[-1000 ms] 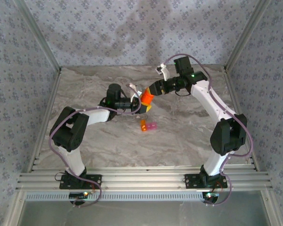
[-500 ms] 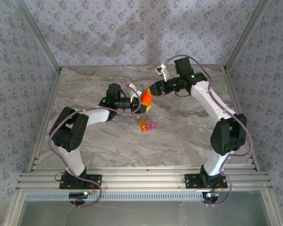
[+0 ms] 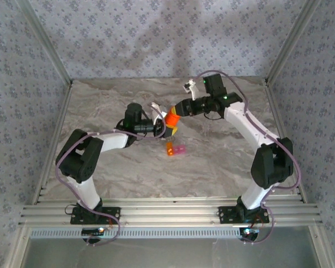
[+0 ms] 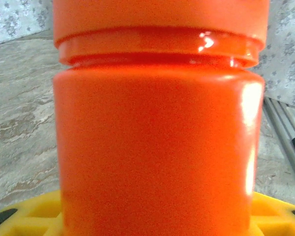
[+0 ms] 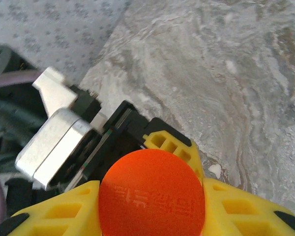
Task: Sort the pills into containers
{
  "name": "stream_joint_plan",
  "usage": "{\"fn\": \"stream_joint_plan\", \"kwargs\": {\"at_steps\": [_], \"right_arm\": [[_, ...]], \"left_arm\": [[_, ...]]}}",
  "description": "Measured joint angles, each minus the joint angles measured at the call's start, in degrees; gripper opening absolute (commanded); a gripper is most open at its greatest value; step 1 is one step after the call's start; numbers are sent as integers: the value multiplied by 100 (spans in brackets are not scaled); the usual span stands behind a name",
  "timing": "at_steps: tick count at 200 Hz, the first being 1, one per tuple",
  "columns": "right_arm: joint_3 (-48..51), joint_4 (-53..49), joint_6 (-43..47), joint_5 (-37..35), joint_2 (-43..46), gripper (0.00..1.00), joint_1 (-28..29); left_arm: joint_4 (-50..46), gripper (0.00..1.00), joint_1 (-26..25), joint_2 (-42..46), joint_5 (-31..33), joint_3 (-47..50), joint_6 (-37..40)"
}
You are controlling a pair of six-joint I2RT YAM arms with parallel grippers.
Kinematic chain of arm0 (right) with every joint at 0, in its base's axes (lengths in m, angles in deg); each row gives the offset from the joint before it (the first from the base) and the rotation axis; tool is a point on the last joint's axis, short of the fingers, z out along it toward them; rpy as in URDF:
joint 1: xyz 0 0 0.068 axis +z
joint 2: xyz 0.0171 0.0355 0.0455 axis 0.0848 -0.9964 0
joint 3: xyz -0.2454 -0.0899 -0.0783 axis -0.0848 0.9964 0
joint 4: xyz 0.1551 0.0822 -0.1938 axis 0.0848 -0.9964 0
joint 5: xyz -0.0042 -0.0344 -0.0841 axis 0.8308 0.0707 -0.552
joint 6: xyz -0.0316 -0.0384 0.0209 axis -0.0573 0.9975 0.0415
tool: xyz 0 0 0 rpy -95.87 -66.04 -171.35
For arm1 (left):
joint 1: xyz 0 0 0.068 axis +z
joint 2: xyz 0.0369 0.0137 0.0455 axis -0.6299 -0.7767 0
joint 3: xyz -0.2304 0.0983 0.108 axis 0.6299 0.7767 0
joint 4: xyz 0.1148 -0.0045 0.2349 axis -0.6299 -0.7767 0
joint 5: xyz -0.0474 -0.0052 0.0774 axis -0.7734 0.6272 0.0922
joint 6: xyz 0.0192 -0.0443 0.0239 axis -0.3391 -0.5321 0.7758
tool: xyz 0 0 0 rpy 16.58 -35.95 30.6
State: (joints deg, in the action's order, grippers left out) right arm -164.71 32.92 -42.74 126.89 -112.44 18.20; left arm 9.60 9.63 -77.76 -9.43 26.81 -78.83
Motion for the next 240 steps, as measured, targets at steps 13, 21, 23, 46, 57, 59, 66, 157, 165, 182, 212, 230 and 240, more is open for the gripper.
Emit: {"fn": "stream_joint_plan", "kwargs": {"at_steps": [13,21,23,46,57,59,66,157,165,182,212,230,240], "right_arm": [[190,258,-339,-479,116,40,188],[295,398,-566,-807,175,40,310],[313,424,-592,-861,184,40,330],[581,813,-1169,-1665,269,40,623],[680,949,-1388,-1963,302,41,713],[691,964,-1423,-1996,308,41,721],[734,1029,-1547,-2153,330,41,761],[813,1193,-2203,-2868,573,52,859],[813,1189,-2221,-2865,573,55,859],[813,1165,-2269,-2841,573,59,870],[761,1163,-2356,-2745,573,69,778],[750,1141,-2352,-2656,649,73,664],[750,1117,-2350,-2618,739,75,588]], "left_arm": [[101,0,-13,37,238,131,87],[170,0,-37,46,435,216,138],[181,0,-39,48,463,232,142],[291,0,-138,48,1003,382,256],[326,0,-192,46,1252,420,280],[332,0,-205,46,1300,424,284],[372,0,-247,46,1445,437,284],[1163,0,-612,-55,2524,498,164],[1211,0,-634,-55,2586,527,164],[1329,0,-686,-55,2673,577,170],[1620,0,-861,-52,2627,584,199],[1845,0,-964,-50,2555,584,251],[1967,0,-1005,-50,2553,586,256]]}}
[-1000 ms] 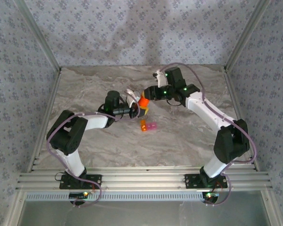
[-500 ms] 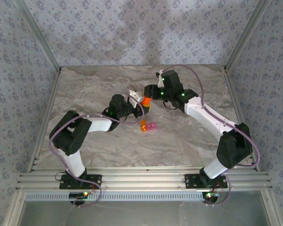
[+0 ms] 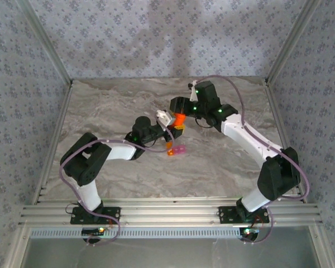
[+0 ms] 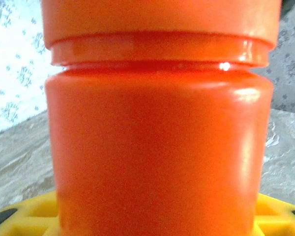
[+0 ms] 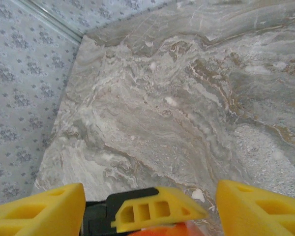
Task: Sort the pills into containers
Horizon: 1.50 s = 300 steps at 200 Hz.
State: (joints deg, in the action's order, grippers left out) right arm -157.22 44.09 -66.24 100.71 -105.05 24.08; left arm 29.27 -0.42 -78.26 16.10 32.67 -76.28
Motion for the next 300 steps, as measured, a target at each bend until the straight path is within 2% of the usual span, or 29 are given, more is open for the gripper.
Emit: {"fn": "stream_joint_plan", "kwargs": {"at_steps": [59,98,136,163,224,300], "right_arm": [[0,39,424,481,896,75,-719],[0,68,1659,1316,898,74,-1051],[-66,-146,2988,2277,634,74,-981],[-90,-396,3580,2658,481,75,-892],[-302,-713,4190,2789,232,76,-511],[-546,-979,4461,2780,46,76,-254]], "left_arm": [[481,0,-28,0,2,240,190],[767,0,83,0,-234,459,304],[1093,0,409,-2,-732,525,195],[1244,0,636,-2,-1137,531,13],[1305,0,787,-13,-1867,531,-267],[1292,0,885,-13,-2199,492,-424]]}}
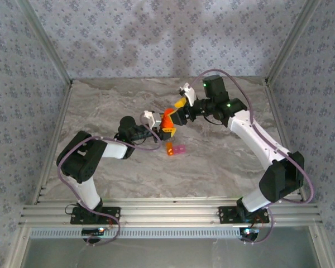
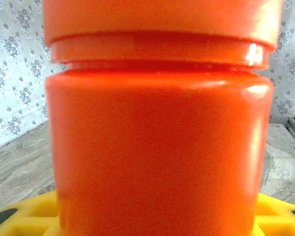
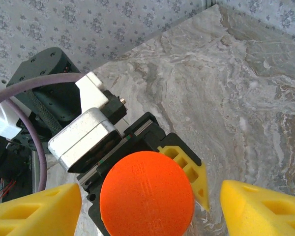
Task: Sort the pills into containers
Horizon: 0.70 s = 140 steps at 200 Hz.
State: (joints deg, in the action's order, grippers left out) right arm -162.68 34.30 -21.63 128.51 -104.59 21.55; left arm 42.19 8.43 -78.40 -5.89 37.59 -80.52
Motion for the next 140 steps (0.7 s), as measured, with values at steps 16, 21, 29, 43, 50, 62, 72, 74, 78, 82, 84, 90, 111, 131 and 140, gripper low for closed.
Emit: {"fn": "stream_joint_plan", "kwargs": {"at_steps": [16,21,29,43,50,62,72,74,78,82,84,90,111,131,140], "right_arm": [[-46,-61,33,2,-50,76,39],[-55,-76,48,2,-63,76,52],[-57,-92,55,2,-76,76,76],[-61,-140,70,2,-98,75,116],[-61,-162,74,2,-109,74,131],[-66,-184,79,4,-125,71,151],[-66,-201,96,4,-142,69,160],[-66,-203,96,2,-149,69,160],[-68,-208,103,4,-153,67,162],[-68,-214,105,4,-162,66,162],[-70,-216,114,2,-168,65,162],[-76,-227,118,2,-184,63,162],[-90,-243,153,-13,-216,56,160],[-96,-238,179,-24,-225,46,160],[-96,-232,162,-39,-225,43,160]], "left_arm": [[0,0,20,0,-55,-11,-17],[0,0,24,0,-72,-15,-22],[0,0,24,0,-81,-17,-39],[-4,0,24,0,-101,-20,-59],[-2,0,24,0,-114,-20,-59],[-4,0,24,0,-118,-22,-61],[-2,0,24,-2,-118,-22,-61],[-2,0,24,0,-118,-22,-61],[-2,0,24,0,-118,-22,-61],[-4,0,24,-2,-120,-24,-61],[-4,0,24,-2,-118,-24,-61],[-2,0,24,-2,-120,-26,-63],[-2,0,24,-2,-160,-26,-79],[-20,0,26,-2,-188,-35,-103],[-28,0,37,-2,-201,-37,-105]]}}
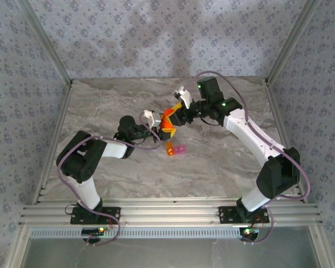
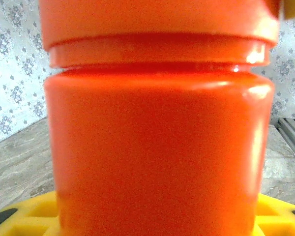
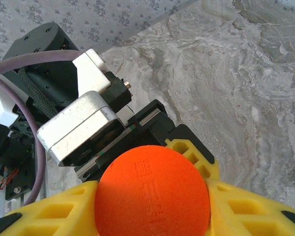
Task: Sort the pills into containers
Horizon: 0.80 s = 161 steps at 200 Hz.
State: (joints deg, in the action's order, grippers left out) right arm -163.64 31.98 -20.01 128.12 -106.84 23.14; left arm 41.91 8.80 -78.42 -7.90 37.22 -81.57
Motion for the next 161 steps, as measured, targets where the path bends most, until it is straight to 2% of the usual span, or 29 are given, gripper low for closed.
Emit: {"fn": "stream_joint_plan", "kwargs": {"at_steps": [49,78,128,161], "right_arm": [[214,358,-195,-219,83,37,68],[575,881,-748,-966,293,36,317],[1366,2280,-2063,-2739,468,36,990],[1659,2879,-2492,-3110,474,37,1078]], "left_arm": [[-66,0,31,-44,2,-59,-15],[-83,0,37,-68,188,-44,17],[-107,0,31,-70,918,107,179],[-164,0,24,-74,1191,120,179]]}}
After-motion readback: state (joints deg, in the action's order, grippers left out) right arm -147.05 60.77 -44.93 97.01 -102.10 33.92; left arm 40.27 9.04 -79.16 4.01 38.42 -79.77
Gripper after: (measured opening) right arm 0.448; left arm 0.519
